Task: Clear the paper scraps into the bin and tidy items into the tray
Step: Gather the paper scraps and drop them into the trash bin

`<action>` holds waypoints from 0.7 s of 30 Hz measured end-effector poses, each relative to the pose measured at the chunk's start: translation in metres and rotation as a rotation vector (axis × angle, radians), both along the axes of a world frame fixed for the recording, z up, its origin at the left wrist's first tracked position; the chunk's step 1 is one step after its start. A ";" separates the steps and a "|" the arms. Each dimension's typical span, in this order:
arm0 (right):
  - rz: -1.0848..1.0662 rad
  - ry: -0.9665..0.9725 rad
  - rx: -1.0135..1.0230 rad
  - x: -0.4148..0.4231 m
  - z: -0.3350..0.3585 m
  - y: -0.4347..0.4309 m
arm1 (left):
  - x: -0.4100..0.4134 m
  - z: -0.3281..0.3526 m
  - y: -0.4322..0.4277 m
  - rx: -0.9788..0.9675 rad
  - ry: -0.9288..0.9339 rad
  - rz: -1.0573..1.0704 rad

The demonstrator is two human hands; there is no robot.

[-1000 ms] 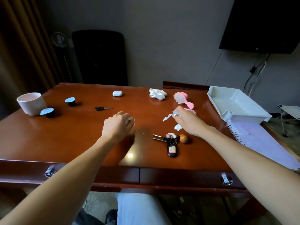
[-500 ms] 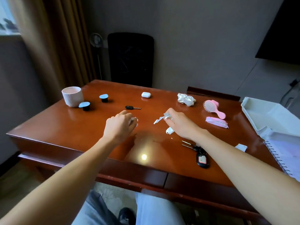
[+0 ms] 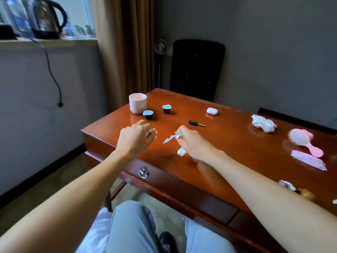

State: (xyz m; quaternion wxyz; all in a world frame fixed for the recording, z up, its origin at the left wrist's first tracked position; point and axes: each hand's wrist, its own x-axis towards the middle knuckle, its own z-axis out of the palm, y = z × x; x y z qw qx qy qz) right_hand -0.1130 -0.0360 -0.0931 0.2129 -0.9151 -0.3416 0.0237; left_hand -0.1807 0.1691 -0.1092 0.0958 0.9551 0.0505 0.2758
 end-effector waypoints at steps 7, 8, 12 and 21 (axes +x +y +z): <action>0.171 0.023 0.051 -0.029 -0.004 0.076 | -0.047 -0.004 0.054 0.013 -0.024 0.153; 0.185 0.018 0.058 -0.033 -0.005 0.085 | -0.052 -0.004 0.060 0.010 -0.038 0.179; 0.254 0.008 0.081 -0.045 -0.010 0.123 | -0.074 -0.014 0.096 -0.023 -0.074 0.307; 0.389 0.031 0.093 -0.083 -0.040 0.197 | -0.134 -0.062 0.162 -0.031 -0.025 0.459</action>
